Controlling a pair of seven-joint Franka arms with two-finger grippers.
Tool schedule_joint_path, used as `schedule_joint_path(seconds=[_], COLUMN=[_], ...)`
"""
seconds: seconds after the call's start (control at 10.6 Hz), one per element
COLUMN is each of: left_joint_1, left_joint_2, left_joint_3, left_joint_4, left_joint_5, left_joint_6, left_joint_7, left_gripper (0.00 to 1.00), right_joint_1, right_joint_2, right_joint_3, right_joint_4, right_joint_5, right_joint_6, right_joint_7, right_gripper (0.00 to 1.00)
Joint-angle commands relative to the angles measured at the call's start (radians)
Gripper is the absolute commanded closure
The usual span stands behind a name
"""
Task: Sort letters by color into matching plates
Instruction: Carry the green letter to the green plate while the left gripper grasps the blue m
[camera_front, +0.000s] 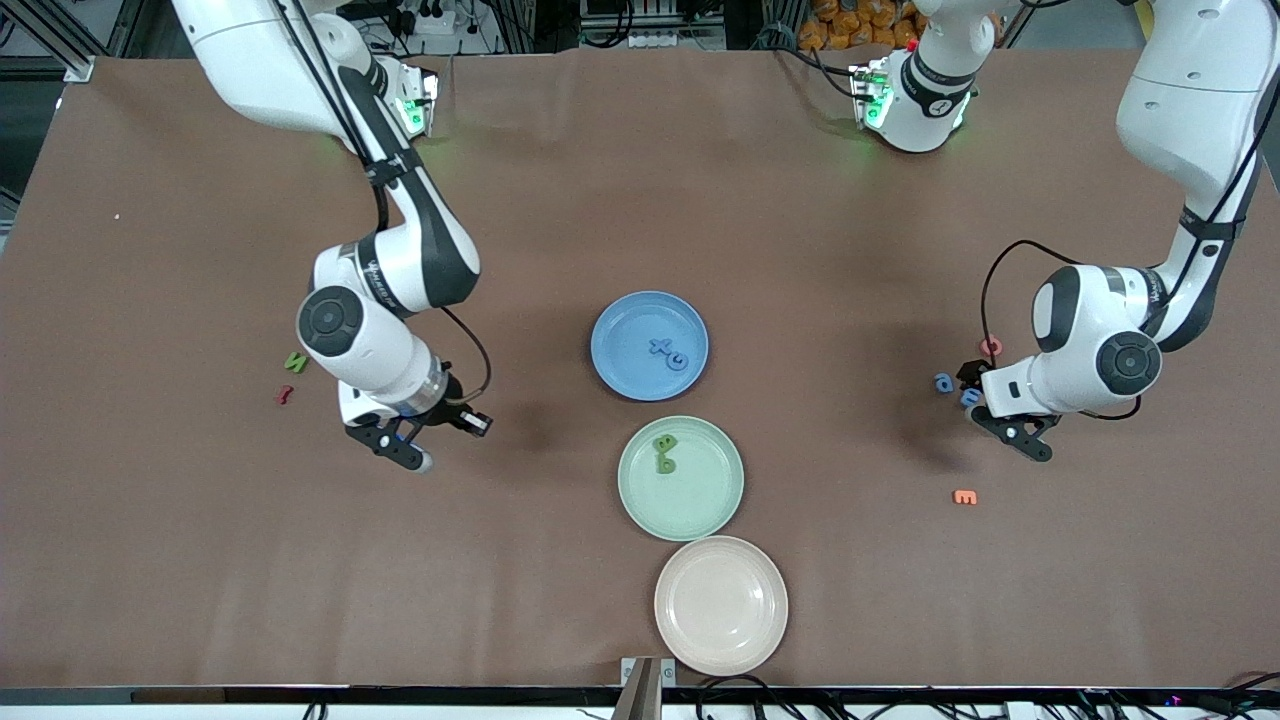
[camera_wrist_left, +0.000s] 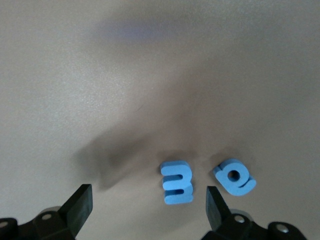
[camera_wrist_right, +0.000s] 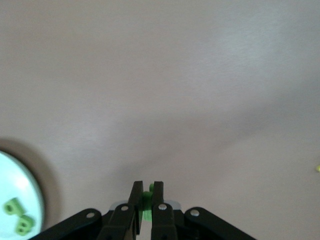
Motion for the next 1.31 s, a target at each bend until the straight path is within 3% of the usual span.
schedule_joint_path(seconds=[0.0, 0.28, 0.75, 0.94, 1.22], left_joint_1=[-0.013, -0.018, -0.010, -0.007, 0.016], left_joint_2=[0.014, 0.008, -0.001, -0.004, -0.002], left_joint_3=[-0.001, 0.001, 0.002, 0.002, 0.002], left_joint_4=[0.000, -0.032, -0.059, -0.062, -0.060], left_joint_5=[-0.007, 0.009, 0.009, 0.009, 0.009], left_joint_6=[0.044, 0.114, 0.124, 0.125, 0.128], left_joint_7=[-0.033, -0.069, -0.067, -0.067, -0.049], left_gripper=[0.00, 0.00, 0.00, 0.00, 0.00], right_joint_1=[0.016, 0.033, 0.081, 0.108, 0.117], right_joint_2=[0.108, 0.131, 0.178, 0.220, 0.229], right_joint_3=[0.020, 0.020, 0.020, 0.022, 0.022], right_joint_4=[0.151, 0.189, 0.228, 0.258, 0.277], right_joint_5=[0.060, 0.134, 0.262, 0.275, 0.275], right_joint_6=[-0.008, 0.060, 0.215, 0.294, 0.311], right_joint_7=[0.095, 0.098, 0.126, 0.192, 0.238], right_gripper=[1.00, 1.00, 1.00, 1.00, 1.00])
